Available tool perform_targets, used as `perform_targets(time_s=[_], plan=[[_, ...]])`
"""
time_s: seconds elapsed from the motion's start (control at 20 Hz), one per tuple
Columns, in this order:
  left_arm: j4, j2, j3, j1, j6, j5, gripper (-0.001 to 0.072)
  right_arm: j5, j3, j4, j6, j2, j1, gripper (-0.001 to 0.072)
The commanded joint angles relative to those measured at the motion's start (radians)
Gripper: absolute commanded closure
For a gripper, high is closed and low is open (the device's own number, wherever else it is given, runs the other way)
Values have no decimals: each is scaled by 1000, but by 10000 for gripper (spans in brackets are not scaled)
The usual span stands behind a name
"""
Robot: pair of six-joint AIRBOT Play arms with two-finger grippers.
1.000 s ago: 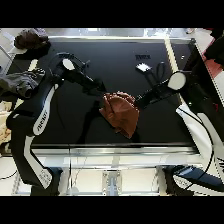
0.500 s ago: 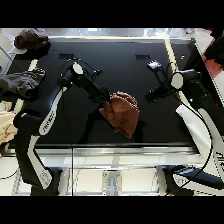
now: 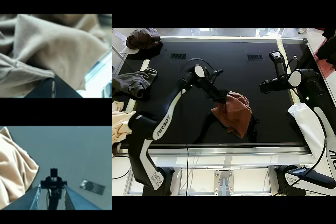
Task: Fold the shirts.
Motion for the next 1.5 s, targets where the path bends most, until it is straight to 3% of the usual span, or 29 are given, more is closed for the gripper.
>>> perform_targets(time_s=[0.0, 0.2, 0.25, 0.3, 0.55, 0.85, 0.95, 1.05, 1.15, 1.25, 1.3, 1.4, 1.45], plan=[[11, 119, 1, 81, 2, 20, 696, -16, 0, 9, 8, -38, -2, 367], [11, 279, 1, 177, 0, 14, 696, -18, 0, 66, 90, -176, -2, 365], [11, 324, 1, 194, 2, 13, 696, -16, 0, 130, 90, -220, -2, 337], [11, 367, 1, 210, 5, 14, 696, -16, 0, 223, 80, -272, -2, 260], [87, 587, 1, 324, 34, 21, 696, -31, 0, 580, -100, -402, 19, 255], [125, 655, 1, 366, 34, 16, 696, -216, 0, 678, -129, -408, 122, 256], [74, 655, 1, 365, 34, 117, 696, -211, 0, 706, -182, -406, 162, 256], [-78, 655, 1, 361, 38, 301, 697, -206, 0, 705, -190, -405, 199, 256], [-180, 655, 1, 347, 102, 434, 697, -183, 3, 715, -212, -402, 237, 255], [-165, 655, 1, 336, 105, 438, 697, -148, 22, 743, -270, -403, 284, 248], [-157, 655, 1, 336, 105, 417, 697, -148, 35, 763, -308, -403, 316, 199], [-139, 655, 1, 336, 105, 386, 697, -209, 66, 780, -383, -403, 385, 177], [-140, 655, 1, 336, 105, 382, 697, -236, 81, 780, -391, -403, 422, 107]])
